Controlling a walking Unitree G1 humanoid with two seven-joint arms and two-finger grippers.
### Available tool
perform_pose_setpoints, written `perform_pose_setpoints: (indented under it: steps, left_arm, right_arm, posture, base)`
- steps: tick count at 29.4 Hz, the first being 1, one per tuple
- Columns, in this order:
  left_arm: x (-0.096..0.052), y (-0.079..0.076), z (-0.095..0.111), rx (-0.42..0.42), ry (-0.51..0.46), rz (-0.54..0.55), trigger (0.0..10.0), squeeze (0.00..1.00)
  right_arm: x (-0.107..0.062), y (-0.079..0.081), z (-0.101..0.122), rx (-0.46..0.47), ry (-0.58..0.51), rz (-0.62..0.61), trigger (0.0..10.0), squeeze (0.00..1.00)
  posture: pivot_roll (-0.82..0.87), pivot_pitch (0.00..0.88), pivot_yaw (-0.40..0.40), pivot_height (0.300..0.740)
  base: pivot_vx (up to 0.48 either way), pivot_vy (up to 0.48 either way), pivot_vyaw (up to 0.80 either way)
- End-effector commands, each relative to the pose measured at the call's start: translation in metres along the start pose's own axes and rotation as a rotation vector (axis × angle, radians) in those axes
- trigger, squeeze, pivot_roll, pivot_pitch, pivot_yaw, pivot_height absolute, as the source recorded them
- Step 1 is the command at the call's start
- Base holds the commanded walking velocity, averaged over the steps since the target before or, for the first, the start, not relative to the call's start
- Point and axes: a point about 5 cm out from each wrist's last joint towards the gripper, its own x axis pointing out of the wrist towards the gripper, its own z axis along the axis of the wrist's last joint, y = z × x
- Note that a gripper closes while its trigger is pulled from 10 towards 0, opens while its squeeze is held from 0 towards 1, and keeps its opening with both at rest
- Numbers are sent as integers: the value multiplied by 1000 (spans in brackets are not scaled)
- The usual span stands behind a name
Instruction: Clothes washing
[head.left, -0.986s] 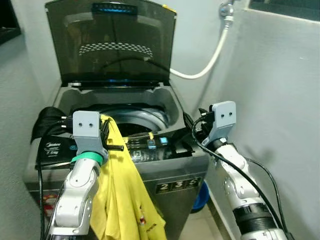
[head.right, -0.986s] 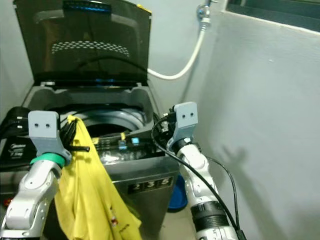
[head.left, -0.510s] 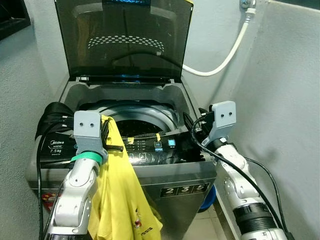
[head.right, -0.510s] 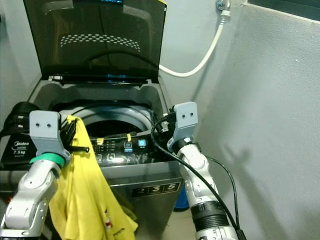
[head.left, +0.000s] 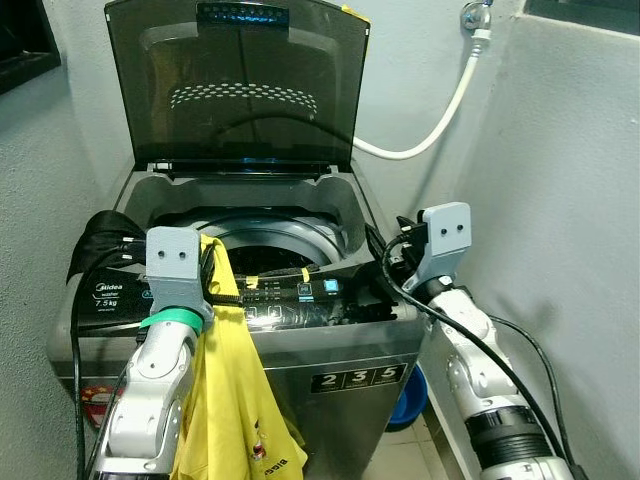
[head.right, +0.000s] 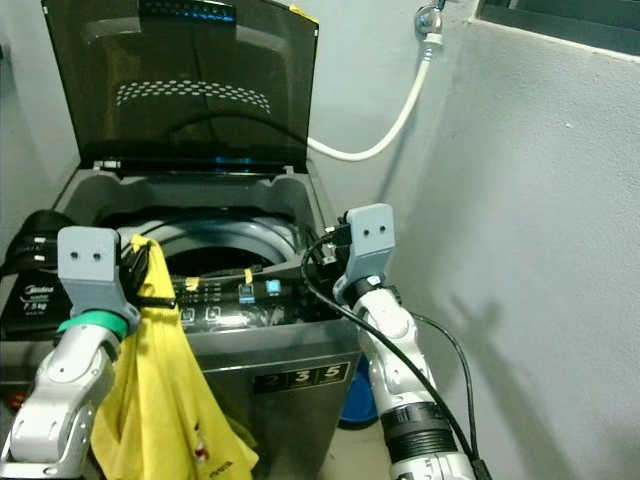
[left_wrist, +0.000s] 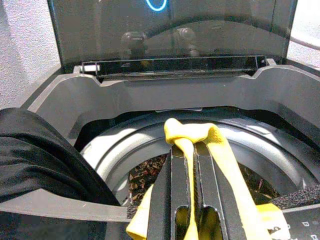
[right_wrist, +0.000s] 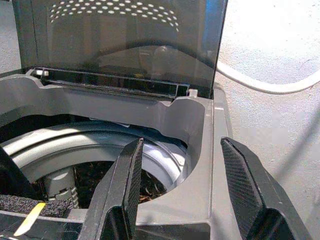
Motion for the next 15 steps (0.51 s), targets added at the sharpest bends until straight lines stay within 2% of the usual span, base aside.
perform_pose_setpoints:
  steps: [1,15]
  left_arm:
    - [-1,2,-5,21,13,10,10000,0]
    - [-1,2,-6,36,10,13,10000,0]
  right_arm:
    - [-3,0,-5,3,17,-6,10000,0]
    - [-2,-1,-5,3,20,-3,10000,0]
  posture:
    - [3,20,-23,740]
    - [-1,20,-21,740]
  base:
    - [0,0,0]
    - [0,0,0]
